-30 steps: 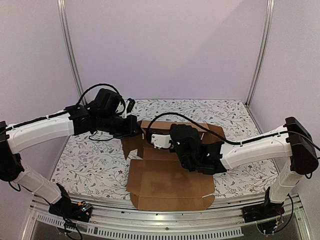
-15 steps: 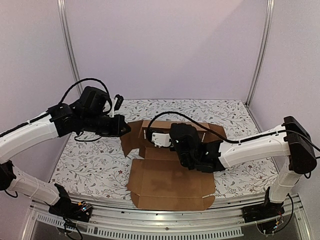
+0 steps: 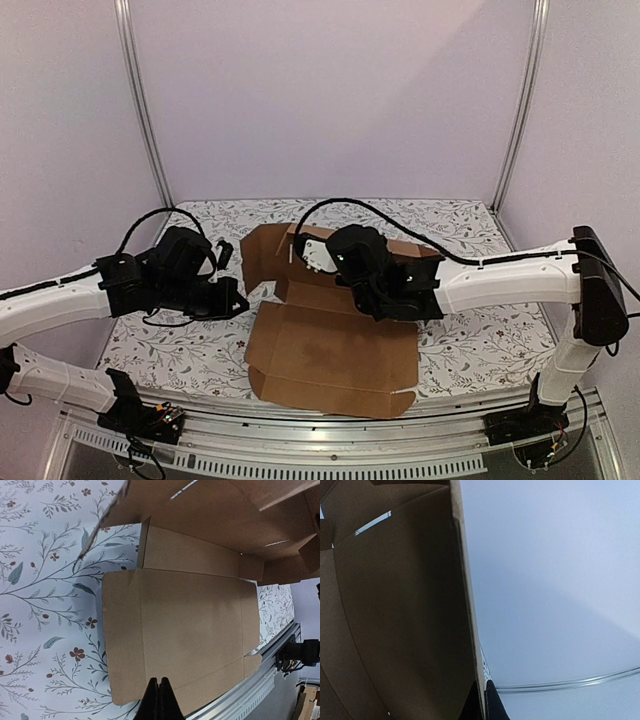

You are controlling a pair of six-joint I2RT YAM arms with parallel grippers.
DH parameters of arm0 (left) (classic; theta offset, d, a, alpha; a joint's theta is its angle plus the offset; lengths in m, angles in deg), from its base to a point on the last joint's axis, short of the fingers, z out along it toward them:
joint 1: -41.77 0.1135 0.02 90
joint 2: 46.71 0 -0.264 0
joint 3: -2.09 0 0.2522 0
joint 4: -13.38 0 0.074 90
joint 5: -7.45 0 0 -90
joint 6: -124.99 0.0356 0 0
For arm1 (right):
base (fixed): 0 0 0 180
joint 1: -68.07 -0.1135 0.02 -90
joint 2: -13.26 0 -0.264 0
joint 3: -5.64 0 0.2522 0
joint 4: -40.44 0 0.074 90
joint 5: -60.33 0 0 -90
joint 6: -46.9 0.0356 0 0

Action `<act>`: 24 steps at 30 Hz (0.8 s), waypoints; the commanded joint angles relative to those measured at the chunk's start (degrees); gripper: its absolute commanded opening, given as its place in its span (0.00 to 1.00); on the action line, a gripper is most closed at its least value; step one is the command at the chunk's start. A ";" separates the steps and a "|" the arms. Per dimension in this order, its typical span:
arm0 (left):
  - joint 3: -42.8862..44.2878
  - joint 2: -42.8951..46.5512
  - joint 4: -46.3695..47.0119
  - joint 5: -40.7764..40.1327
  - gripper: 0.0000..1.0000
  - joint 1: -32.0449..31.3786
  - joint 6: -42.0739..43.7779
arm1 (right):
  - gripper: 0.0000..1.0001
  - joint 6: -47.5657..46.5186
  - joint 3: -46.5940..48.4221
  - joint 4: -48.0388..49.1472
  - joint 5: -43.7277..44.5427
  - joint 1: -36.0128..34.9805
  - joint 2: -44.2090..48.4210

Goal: Fold the paper box

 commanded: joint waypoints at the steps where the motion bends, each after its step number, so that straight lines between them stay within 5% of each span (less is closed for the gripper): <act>1: -4.27 0.38 11.10 -4.22 0.00 -1.07 -4.92 | 0.00 12.64 4.37 -11.22 -0.53 0.79 -0.76; 12: -3.66 -11.08 21.35 -18.36 0.00 -0.27 -3.79 | 0.00 21.04 6.91 -23.30 -4.53 0.76 -0.65; 24: 0.62 -24.87 29.01 -17.60 0.00 0.51 -5.37 | 0.00 23.51 5.78 -24.48 -5.63 0.78 -0.08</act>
